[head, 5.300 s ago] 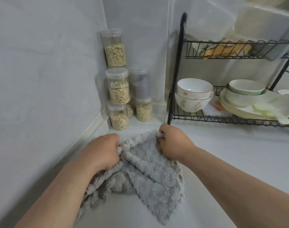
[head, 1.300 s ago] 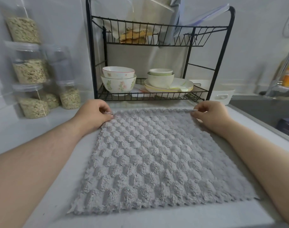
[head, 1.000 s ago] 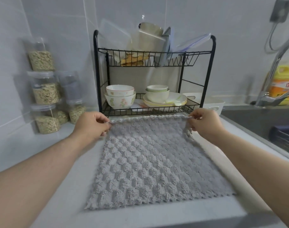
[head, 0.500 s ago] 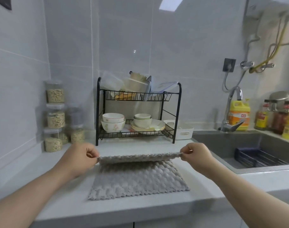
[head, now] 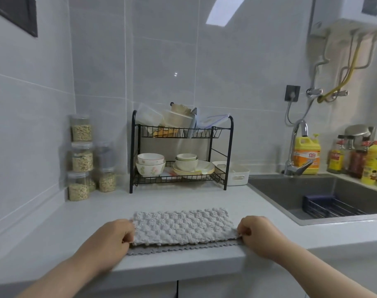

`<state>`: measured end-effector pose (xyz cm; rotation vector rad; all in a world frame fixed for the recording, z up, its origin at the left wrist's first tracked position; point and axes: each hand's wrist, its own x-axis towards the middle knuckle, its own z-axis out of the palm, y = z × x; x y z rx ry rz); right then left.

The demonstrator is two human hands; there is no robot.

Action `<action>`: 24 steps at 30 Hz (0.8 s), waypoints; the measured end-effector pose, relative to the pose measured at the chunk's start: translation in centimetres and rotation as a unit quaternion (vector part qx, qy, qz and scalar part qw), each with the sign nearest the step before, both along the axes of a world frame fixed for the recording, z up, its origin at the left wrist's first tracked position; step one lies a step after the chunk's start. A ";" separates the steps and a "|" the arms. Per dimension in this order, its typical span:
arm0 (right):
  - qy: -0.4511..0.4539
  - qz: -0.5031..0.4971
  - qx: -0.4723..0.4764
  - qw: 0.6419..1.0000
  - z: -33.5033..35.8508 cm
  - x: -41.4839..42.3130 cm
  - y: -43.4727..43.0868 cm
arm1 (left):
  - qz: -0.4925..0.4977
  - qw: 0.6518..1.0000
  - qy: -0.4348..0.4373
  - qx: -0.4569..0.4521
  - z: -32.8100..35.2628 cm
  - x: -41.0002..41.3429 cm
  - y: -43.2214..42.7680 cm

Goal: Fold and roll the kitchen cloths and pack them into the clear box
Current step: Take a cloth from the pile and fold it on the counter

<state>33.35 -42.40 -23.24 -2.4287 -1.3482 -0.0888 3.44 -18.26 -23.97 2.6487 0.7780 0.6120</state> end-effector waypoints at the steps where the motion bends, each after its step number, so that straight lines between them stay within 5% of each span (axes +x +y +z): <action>1: -0.017 0.012 -0.006 1.000 -0.2 0.2 0.1 | -0.007 1.000 0.015 0.012 -0.2 0.0 0.0; 11: -0.053 0.076 -0.033 0.995 0.0 0.1 0.1 | -0.050 0.995 0.042 0.076 -0.6 0.4 -0.1; 16: 0.003 0.052 0.087 0.995 1.5 -1.0 1.6 | -0.025 0.991 -0.132 0.013 1.9 1.8 -0.1; 21: -0.006 0.053 -0.041 0.998 1.3 -2.1 5.4 | -0.054 0.985 0.163 -0.006 0.9 4.6 0.5; 24: -0.004 0.042 -0.142 0.989 -0.4 -1.6 5.4 | -0.056 0.974 0.219 0.007 -0.7 4.6 1.7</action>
